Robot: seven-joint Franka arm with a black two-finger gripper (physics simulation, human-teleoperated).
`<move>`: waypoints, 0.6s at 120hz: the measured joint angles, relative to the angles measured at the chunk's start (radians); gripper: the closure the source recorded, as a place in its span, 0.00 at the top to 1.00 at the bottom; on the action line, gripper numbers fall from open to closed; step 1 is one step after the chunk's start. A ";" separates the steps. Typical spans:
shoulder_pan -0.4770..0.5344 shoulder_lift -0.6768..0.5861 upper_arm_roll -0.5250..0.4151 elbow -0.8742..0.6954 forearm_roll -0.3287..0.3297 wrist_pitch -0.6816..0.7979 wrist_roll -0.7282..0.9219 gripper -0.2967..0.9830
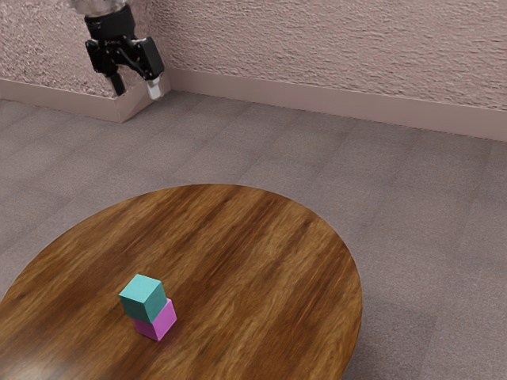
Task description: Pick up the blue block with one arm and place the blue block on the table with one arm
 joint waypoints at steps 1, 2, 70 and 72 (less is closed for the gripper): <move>0.005 0.000 0.000 -0.002 -0.001 0.002 -0.001 0.75; 0.011 0.000 0.001 -0.003 -0.001 0.003 -0.002 0.75; 0.360 -0.302 -0.224 -0.830 0.111 0.445 -0.085 0.75; 0.361 -0.304 -0.228 -0.844 0.113 0.461 -0.087 0.75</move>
